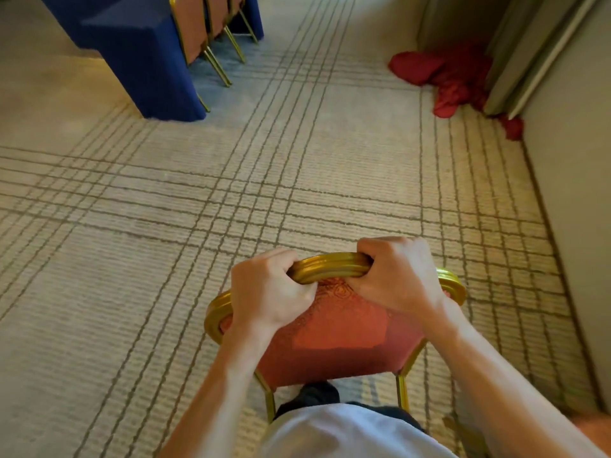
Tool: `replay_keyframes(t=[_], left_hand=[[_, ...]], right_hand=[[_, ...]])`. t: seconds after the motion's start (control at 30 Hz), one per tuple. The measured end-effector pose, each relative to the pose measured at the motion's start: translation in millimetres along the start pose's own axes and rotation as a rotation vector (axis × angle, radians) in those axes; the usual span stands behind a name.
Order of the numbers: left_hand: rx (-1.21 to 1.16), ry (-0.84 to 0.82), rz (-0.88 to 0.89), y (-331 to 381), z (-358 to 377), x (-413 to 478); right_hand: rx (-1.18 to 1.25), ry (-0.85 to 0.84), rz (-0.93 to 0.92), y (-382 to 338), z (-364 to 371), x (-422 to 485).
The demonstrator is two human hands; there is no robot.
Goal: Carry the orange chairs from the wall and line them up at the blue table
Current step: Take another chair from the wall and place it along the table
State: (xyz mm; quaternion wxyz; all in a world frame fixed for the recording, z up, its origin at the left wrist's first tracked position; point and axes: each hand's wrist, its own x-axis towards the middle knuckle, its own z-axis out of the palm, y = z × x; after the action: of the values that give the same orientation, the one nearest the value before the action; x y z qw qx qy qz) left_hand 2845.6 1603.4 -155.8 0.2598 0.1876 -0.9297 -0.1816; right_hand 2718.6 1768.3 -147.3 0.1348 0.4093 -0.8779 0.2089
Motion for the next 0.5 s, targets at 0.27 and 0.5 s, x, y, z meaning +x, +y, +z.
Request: replay_keyframes(t=[0.27,0.5], left_hand=[[-0.096,-0.046,0.122,-19,32,110],[-0.114,-0.07,0.191,-22,85,211]], right_hand=[[-0.046,0.041,0.068,33,15,85],[-0.007,0.083,0.112,96,43,162]])
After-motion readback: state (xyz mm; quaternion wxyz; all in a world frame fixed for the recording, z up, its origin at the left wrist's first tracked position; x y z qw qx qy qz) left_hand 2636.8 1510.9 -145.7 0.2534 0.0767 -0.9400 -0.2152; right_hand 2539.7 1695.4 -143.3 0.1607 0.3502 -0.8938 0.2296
